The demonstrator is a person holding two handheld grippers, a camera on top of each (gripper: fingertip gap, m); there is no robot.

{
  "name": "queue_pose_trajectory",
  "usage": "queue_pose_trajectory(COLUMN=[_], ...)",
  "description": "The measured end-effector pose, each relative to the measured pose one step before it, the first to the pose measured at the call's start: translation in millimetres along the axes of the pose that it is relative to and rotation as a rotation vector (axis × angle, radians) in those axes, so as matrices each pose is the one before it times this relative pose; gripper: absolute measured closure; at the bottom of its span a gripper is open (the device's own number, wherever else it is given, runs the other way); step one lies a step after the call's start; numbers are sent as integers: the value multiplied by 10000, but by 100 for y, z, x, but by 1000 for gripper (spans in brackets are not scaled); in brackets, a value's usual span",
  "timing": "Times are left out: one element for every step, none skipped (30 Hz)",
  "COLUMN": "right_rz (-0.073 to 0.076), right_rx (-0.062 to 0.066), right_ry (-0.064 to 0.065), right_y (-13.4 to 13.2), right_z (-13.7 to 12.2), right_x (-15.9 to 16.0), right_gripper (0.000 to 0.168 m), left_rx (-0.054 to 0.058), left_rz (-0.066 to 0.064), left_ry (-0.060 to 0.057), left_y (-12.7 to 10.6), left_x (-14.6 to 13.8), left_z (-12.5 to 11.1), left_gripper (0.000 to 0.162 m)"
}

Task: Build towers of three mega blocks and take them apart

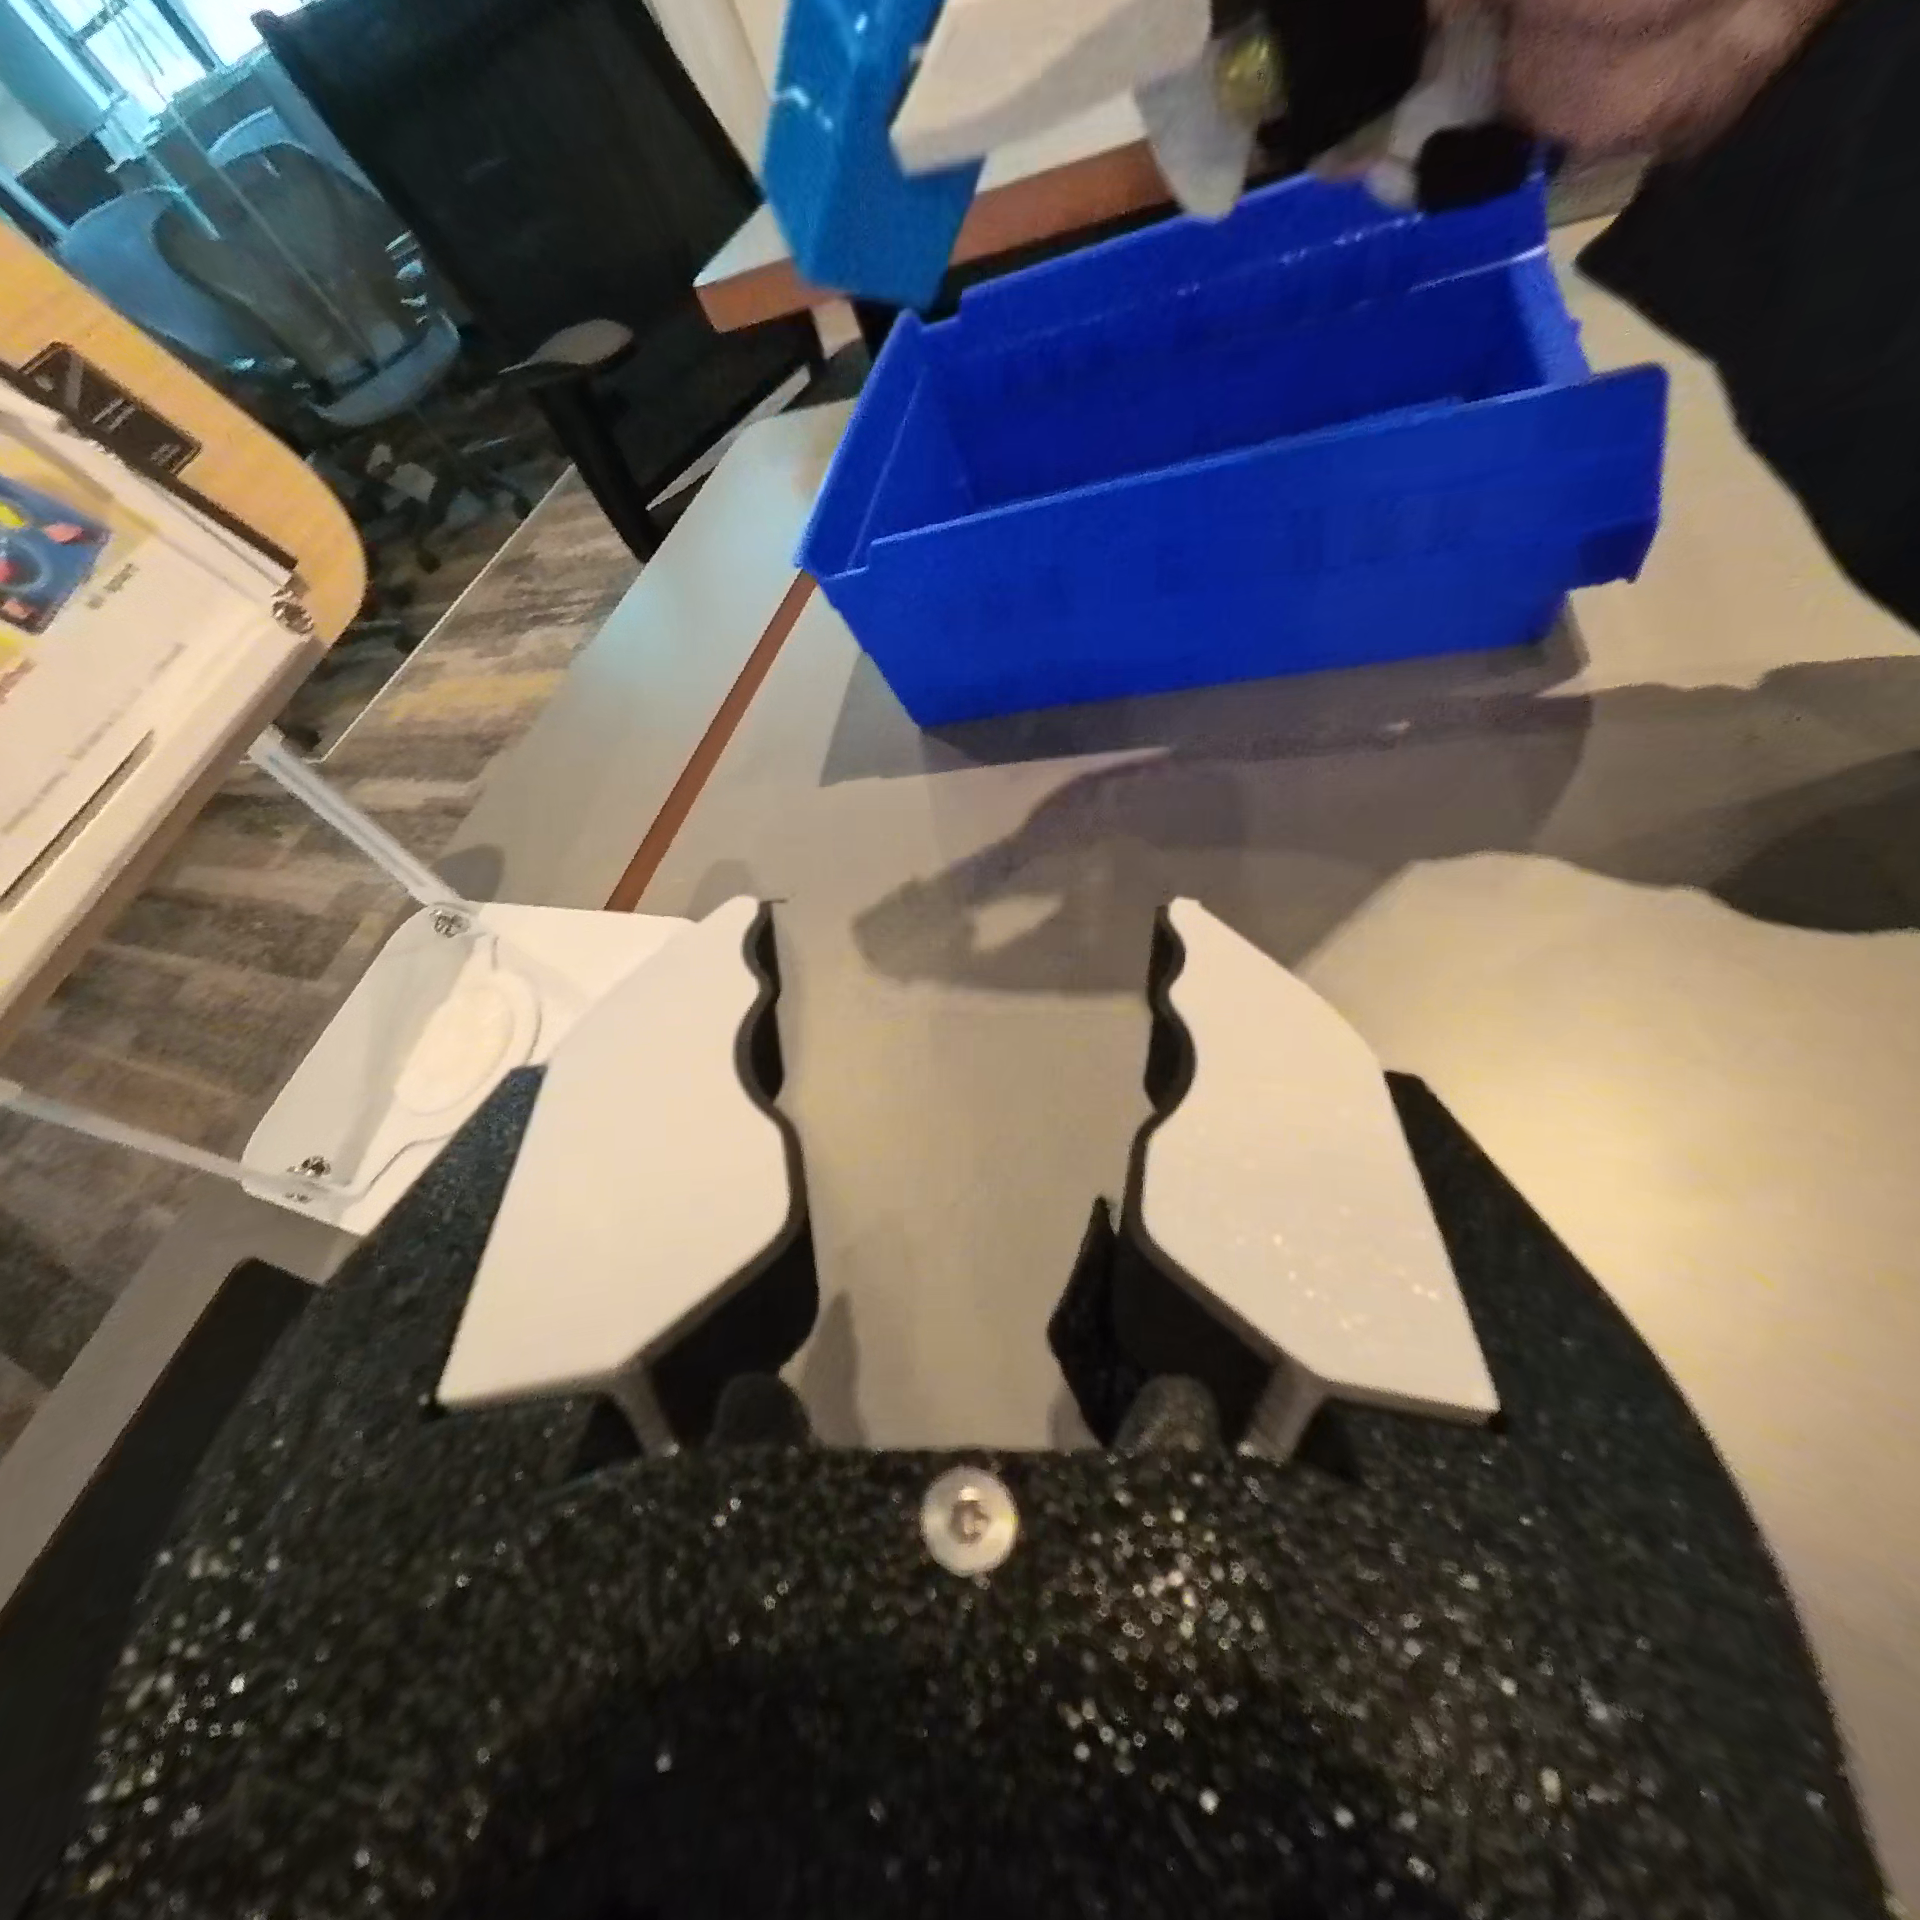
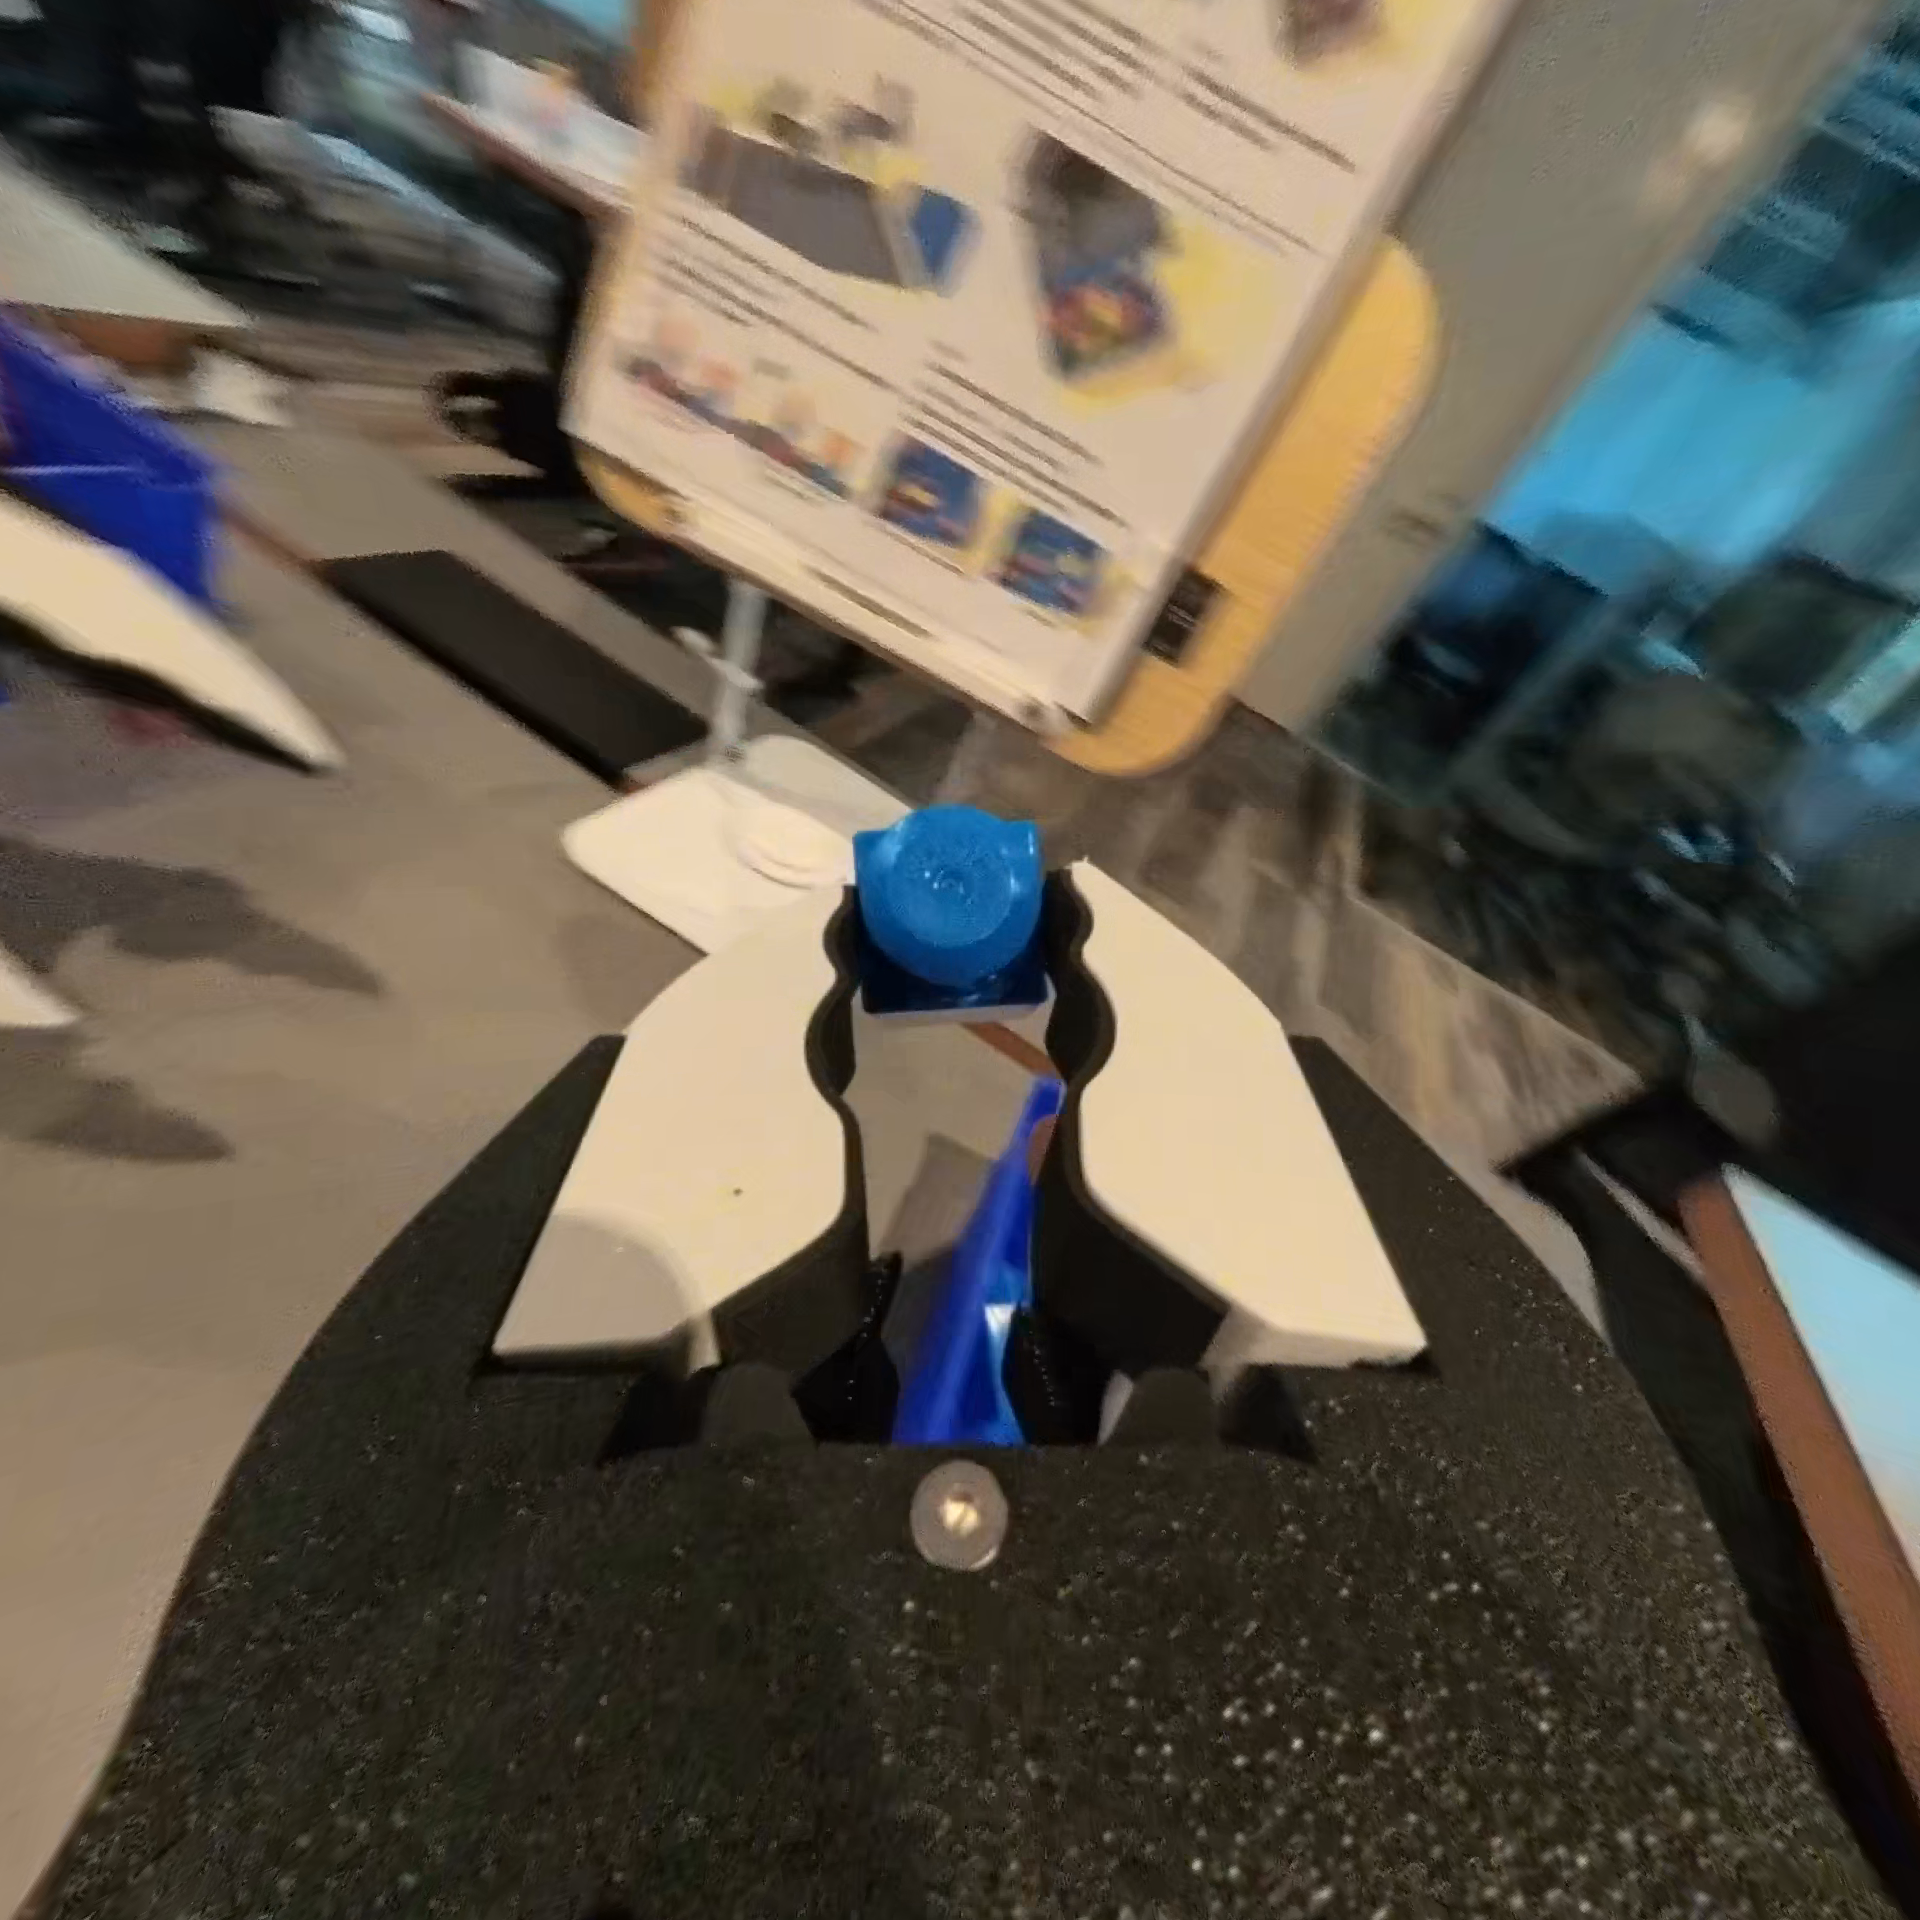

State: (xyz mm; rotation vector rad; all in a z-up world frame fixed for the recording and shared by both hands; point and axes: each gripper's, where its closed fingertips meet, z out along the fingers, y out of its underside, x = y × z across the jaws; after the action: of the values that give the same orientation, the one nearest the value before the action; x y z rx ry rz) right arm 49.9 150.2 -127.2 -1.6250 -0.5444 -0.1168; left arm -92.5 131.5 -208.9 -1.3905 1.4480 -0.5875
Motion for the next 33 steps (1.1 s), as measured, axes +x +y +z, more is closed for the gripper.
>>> queue_pose_trajectory(right_rz=[472,350,251,181,121,107,105,129,110,93,28,-13,-21,-28,-37,-51,-63,-54,-33,-16,8,15,21,19,-4,-26,-55,-78,-80,-56,-20,-12,-36], right_rx=[-449,-565,-668,-782,-791,-706,-612,-539,-473,-404,-363,-288,-250,-252,-234,-164,-122,-82,-36,12,49,76,76,75,93,94,102,229,366,439,523,600,658], right_ry=[603,458,396,380,393,293,85,-55,-110,-125,-183,-199,-178,-161,-117,-53,-40,-37,-51,-56,-26,-11,-16,9,96,147,212,312,303,196,98,1,-91], right_y=[1132,1386,1598,1749,1703,1537,1360,1184,1023,866,741,610,536,498,422,303,216,144,68,-22,-96,-135,-144,-148,-185,-227,-301,-568,-809,-991,-1186,-1342,-1473], right_z=[-245,-58,127,275,388,488,558,584,587,567,556,539,521,493,438,351,274,198,125,68,32,2,-25,-61,-134,-258,-478,-689,-885,-1016,-1087,-1090,-1040], right_x=[1617,1360,1202,1096,1030,783,403,124,3,-82,-203,-278,-264,-256,-208,-112,-109,-95,-115,-108,-53,-32,-20,19,148,211,285,410,378,209,33,-173,-411], right_gripper=[135,135,135,135,135,135,135,135,135,135,135,135,135,135,134,134,134,134,134,134,134,134,133,132,132,132,132,132,134,135,137,137,138], left_rx=[-54,-56,-57,-52,-51,-50,-45,-43,-45,-44,-41,-31,-25,-27,-20,-14,-22,-24,-14,-8,-9,-15,-23,-28,-24,-11,-1,-7,-28,-37,-24,-8,-7], left_rz=[-41,-41,-34,-19,-10,-7,-2,2,3,2,0,-2,-10,-20,-18,-11,-16,-19,-15,-15,-18,-16,-12,-10,-10,-8,-2,5,14,19,7,-25,-62], left_ry=[-78,-72,-80,-65,-32,-18,-24,-15,-4,-13,-14,3,11,9,10,8,3,3,6,6,7,12,7,-5,-25,-48,-79,-122,-171,-222,-259,-275,-282], left_y=[141,138,131,118,117,106,95,76,86,85,79,60,52,57,49,39,43,54,37,33,31,27,46,49,36,16,-14,-33,-25,-19,-21,-8,-2], left_x=[-175,-164,-162,-126,-65,-45,-38,-21,-4,-15,-29,-2,15,11,2,4,-11,-6,-10,-3,-6,4,8,-18,-53,-90,-136,-197,-278,-370,-451,-531,-584], left_z=[-7,2,29,24,31,50,47,50,53,54,47,38,43,45,28,30,23,26,21,13,24,12,7,15,-7,-11,-61,-107,-168,-245,-302,-340,-392], left_gripper=[94,95,96,96,97,97,98,98,98,98,98,99,99,99,99,99,99,99,99,99,99,99,99,99,99,99,99,99,99,100,101,103,105])
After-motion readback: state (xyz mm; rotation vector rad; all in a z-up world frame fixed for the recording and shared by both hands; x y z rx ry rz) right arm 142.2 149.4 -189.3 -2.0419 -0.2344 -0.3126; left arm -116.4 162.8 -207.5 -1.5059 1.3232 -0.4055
